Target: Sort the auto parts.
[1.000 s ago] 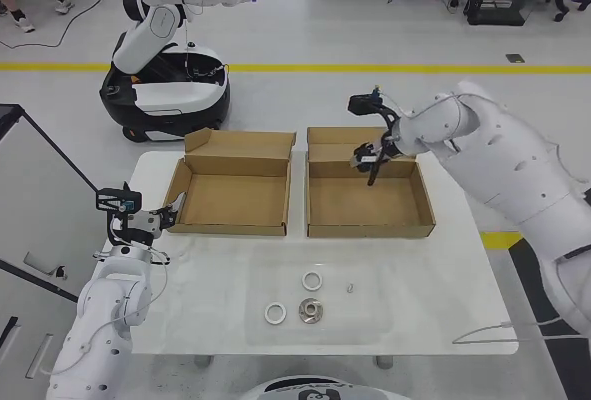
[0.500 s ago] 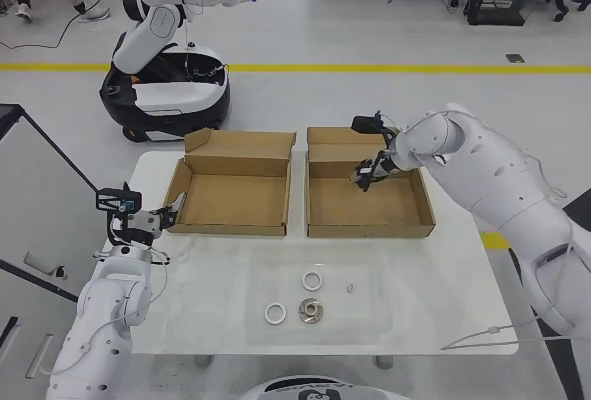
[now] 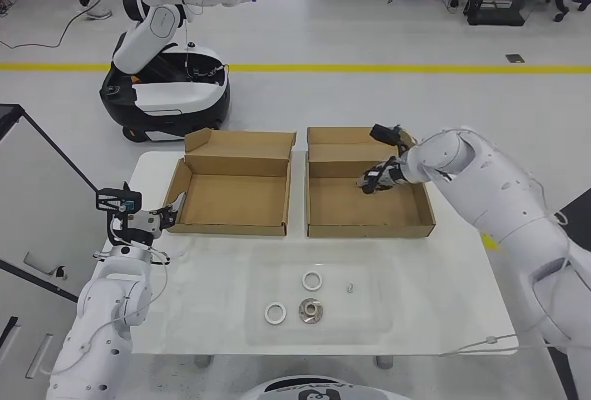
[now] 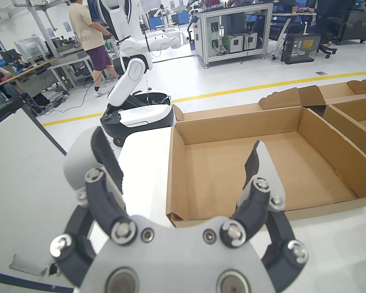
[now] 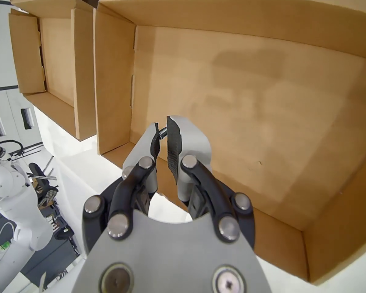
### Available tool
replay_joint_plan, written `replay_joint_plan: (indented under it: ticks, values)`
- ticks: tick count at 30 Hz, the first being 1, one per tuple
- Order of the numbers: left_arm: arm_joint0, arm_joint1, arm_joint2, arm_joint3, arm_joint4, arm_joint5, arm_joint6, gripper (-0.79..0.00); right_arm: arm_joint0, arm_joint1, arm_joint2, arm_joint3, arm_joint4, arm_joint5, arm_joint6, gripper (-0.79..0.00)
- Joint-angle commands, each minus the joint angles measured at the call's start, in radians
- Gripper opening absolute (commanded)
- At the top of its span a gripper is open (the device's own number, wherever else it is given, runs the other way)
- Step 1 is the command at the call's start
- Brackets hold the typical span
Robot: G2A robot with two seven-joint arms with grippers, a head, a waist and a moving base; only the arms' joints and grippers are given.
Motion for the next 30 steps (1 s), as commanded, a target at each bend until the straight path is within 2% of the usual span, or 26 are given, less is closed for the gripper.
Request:
replay_joint_plan:
  ticks: [1,16,30]
  values:
    - [0.0,0.0,0.0,0.0,0.0,0.0,0.0,0.0,-0.017,0.006,0.012,-0.001,-0.005,0.006,-0.013,-0.785]
    - [0.0,0.0,0.0,0.0,0.0,0.0,0.0,0.0,-0.117,0.041,0.098,-0.044,-0.027,0.062,-0.074,-0.785]
    - [0.0,0.0,0.0,0.0,0.0,0.0,0.0,0.0,-0.148,0.039,0.122,-0.049,-0.047,0.064,-0.066,-0.785]
